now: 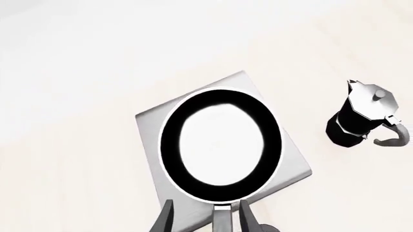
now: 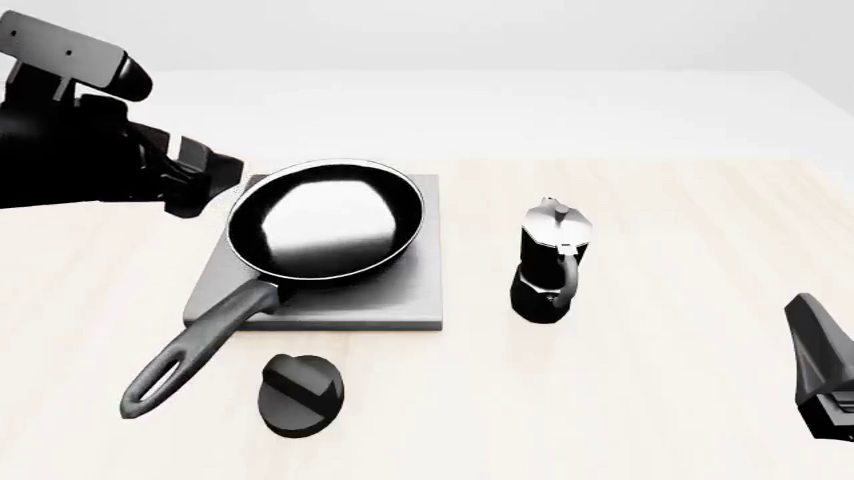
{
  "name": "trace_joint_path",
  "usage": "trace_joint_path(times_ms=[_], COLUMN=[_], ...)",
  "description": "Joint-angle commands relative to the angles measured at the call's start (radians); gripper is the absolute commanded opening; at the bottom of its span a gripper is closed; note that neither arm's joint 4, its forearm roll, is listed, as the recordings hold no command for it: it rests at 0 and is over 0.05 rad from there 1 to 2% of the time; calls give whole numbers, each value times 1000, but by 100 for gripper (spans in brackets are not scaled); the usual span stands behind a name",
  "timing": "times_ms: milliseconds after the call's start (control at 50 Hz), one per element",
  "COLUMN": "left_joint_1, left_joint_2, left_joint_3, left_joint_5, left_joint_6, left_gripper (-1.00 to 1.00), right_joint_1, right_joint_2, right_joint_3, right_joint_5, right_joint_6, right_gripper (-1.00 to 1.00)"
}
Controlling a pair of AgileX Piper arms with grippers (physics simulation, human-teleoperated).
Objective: Turn on the stove and put the frying pan on it.
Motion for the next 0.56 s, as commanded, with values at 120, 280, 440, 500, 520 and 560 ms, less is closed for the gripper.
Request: trace_joint_path(times_ms=[120,280,440,500,520,560], left_joint_1=[-8,-35,-55,-63,-67,-77], left_joint_2=[-53,-79,-109,-120,-127,-133], left_joint_3=[-16,-28,-52,-62,-65,-71], left_joint_5=[42,63,82,86,84,90], left_joint_6=[-5,-13,-14,-15,-13,-19], left_gripper=[100,100,100,100,100,100], right_joint_1=[0,0,0,0,0,0], right_joint_2=[-1,1,-1,0,-1,-1], right_joint_3=[0,0,0,0,0,0], right_joint_5=[0,0,0,0,0,0], right_joint_6=[0,0,0,0,0,0], right_gripper=[100,100,100,100,100,100])
